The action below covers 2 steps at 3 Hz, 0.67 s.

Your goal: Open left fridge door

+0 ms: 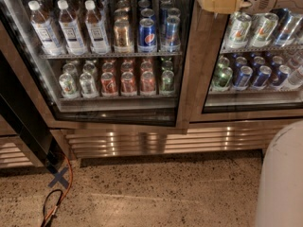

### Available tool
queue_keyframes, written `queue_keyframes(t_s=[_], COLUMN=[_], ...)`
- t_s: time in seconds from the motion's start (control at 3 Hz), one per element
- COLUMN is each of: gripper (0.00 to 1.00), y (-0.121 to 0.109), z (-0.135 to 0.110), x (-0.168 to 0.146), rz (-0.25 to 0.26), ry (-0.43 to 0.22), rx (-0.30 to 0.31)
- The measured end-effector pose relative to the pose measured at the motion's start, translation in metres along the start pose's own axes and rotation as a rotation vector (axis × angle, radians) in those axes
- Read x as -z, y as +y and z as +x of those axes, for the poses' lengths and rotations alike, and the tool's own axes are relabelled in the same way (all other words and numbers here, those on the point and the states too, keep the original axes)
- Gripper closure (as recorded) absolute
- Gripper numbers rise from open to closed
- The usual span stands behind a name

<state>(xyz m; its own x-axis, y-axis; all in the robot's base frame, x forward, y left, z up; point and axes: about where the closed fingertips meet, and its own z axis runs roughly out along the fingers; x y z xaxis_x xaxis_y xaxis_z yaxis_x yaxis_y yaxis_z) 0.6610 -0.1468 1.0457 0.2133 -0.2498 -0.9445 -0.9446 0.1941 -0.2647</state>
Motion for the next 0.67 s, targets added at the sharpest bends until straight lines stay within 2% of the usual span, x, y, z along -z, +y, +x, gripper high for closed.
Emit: queue_keyframes(t_s=[0.33,0.67], gripper=[1.0,1.0], y=[-0.0081,-0.0081], z=[-0.0043,-0.0043], x=[-0.0062,-0.0063], rz=[-0.002,-0.002], ry=[-0.016,-0.016], rx=[0.031,0.031])
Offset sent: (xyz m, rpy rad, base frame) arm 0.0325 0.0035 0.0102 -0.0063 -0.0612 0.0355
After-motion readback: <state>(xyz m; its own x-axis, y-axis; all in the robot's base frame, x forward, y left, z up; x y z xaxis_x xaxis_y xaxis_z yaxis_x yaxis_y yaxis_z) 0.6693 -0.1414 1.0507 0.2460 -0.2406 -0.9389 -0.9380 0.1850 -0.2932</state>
